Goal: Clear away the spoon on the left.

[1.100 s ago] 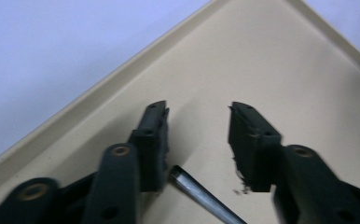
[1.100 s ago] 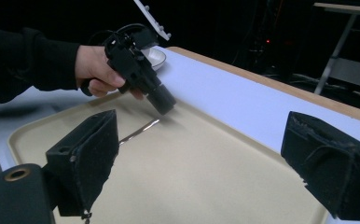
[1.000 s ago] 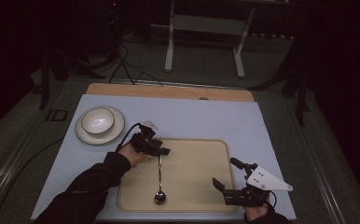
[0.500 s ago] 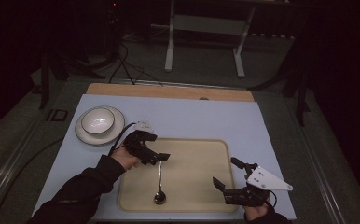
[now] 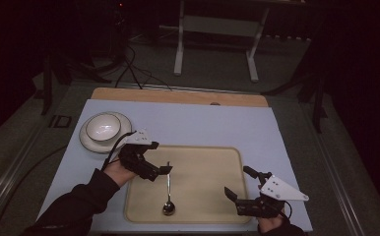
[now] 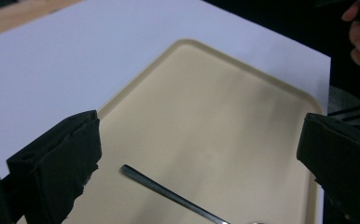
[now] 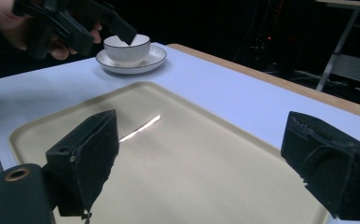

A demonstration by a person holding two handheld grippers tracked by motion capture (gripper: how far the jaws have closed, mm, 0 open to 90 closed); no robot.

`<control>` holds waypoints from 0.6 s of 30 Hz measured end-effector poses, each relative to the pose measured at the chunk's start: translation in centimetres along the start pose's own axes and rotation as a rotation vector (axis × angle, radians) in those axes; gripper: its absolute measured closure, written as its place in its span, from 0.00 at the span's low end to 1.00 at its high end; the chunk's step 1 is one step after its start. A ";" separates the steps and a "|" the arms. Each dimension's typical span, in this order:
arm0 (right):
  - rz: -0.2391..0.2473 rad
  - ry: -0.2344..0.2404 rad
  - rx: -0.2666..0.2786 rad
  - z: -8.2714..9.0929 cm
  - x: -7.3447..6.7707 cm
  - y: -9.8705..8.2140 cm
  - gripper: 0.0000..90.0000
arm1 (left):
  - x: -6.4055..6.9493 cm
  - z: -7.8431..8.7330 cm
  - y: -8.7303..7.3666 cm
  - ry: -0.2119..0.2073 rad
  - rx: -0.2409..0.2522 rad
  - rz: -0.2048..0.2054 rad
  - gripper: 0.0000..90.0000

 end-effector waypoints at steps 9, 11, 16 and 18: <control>0.004 -0.001 -0.006 0.0 0.0 -0.1 0.13 | 1.1 2.0 0.3 0.016 0.032 -0.023 0.01; 0.004 -0.002 -0.004 0.0 0.0 0.0 0.13 | 1.3 2.6 0.5 0.024 0.056 -0.026 0.01; 0.005 -0.003 -0.004 0.0 0.0 0.0 0.13 | 1.7 3.8 -0.2 0.036 0.056 -0.027 0.01; 0.007 -0.002 -0.003 0.0 -0.1 0.0 0.13 | 1.9 4.2 -0.6 0.039 0.060 -0.020 0.01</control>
Point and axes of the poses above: each handheld gripper's, and its own axes: z roughly backward along the jaws, y roughly out of its top, x roughly to its right, the point moved 10 cm from there along -z, roughly forward along the jaws, and after that the axes turned 9 degrees about x, right-handed, at the moved point
